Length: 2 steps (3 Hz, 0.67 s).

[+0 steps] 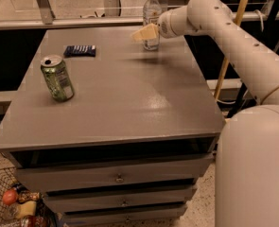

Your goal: Pick blue plastic bottle

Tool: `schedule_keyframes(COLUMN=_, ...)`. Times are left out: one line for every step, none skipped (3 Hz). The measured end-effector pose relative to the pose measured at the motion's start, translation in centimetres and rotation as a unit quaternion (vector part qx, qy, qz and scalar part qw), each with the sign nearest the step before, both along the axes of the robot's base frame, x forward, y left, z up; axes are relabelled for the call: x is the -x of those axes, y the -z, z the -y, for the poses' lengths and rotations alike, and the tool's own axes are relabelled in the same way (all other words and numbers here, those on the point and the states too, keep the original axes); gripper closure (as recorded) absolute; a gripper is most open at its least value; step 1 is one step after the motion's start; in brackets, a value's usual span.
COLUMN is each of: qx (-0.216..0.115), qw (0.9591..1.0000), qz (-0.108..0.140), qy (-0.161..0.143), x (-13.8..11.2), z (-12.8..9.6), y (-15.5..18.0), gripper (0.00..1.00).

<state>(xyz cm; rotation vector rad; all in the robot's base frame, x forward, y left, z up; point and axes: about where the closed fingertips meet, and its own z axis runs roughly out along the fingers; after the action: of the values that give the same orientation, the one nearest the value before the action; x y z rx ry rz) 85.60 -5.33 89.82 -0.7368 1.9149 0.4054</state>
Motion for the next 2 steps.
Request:
schedule_keyframes(qx=-0.023, qw=0.9997, qz=0.004, qy=-0.005, x=-1.17, z=-1.41, y=-0.07, gripper=0.15)
schedule_keyframes(qx=-0.039, qw=0.9991, qz=0.006, qy=-0.017, x=-1.35, z=-2.13, y=-0.14, gripper=0.39)
